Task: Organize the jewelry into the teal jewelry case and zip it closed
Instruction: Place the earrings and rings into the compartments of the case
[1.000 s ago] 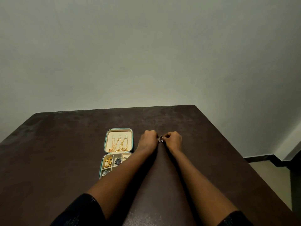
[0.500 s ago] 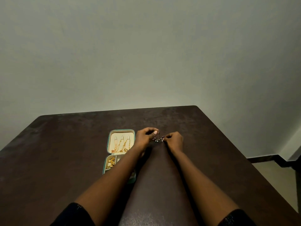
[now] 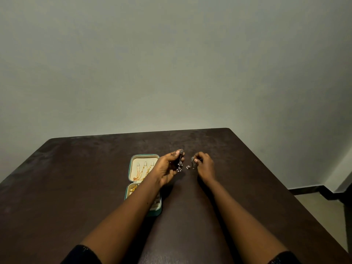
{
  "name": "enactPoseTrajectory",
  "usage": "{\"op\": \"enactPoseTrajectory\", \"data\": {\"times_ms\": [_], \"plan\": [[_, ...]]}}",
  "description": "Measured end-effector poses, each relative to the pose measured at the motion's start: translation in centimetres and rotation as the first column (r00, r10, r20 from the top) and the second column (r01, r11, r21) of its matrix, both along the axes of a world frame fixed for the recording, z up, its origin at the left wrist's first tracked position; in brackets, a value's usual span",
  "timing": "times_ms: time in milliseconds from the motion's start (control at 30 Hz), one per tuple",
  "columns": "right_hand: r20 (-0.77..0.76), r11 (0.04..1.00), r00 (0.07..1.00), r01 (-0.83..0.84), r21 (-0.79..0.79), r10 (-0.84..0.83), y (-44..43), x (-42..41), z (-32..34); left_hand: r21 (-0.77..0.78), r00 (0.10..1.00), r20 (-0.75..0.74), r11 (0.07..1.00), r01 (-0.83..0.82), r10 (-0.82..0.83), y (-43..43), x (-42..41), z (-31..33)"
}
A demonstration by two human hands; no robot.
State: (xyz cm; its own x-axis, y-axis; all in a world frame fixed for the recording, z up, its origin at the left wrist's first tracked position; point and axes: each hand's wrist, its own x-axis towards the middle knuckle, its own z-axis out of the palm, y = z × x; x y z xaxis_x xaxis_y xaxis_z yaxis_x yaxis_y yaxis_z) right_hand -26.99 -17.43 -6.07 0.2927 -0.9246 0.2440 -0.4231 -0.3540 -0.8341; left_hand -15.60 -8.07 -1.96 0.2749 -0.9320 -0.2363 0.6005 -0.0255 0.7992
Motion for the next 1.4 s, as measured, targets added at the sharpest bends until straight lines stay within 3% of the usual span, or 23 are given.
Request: {"op": "enactPoseTrajectory", "data": {"times_ms": [333,600,733,1000,1300,1400], "plan": [[0.414,0.968,0.883,-0.250,0.017,0.221,2.4,0.0,4.1,-0.061,0.998,-0.043,0.997,-0.051,0.048,1.9,0.3,1.7],[0.772,0.910,0.619,-0.390,0.143,0.144,4.6,0.8,7.1,-0.167,0.963,-0.269,0.985,-0.040,-0.007,3.4,0.3,4.8],[0.840,0.871,0.525,-0.467,0.151,0.136,6.2,1.3,8.4,-0.184,0.959,-0.282,0.982,-0.044,-0.010,4.5,0.4,6.0],[0.853,0.835,0.501,-0.524,0.167,0.144,8.5,2.5,9.6,-0.125,0.957,-0.286,0.989,-0.080,0.041,6.6,0.6,7.1],[0.784,0.848,0.591,-0.503,0.171,0.192,10.4,3.9,9.2,-0.142,0.973,-0.220,0.984,-0.105,0.072,9.2,1.6,7.4],[0.743,0.859,0.631,-0.487,0.158,0.222,11.3,4.5,9.7,-0.086,0.989,-0.089,0.988,-0.127,0.120,10.1,2.1,7.9]]}}
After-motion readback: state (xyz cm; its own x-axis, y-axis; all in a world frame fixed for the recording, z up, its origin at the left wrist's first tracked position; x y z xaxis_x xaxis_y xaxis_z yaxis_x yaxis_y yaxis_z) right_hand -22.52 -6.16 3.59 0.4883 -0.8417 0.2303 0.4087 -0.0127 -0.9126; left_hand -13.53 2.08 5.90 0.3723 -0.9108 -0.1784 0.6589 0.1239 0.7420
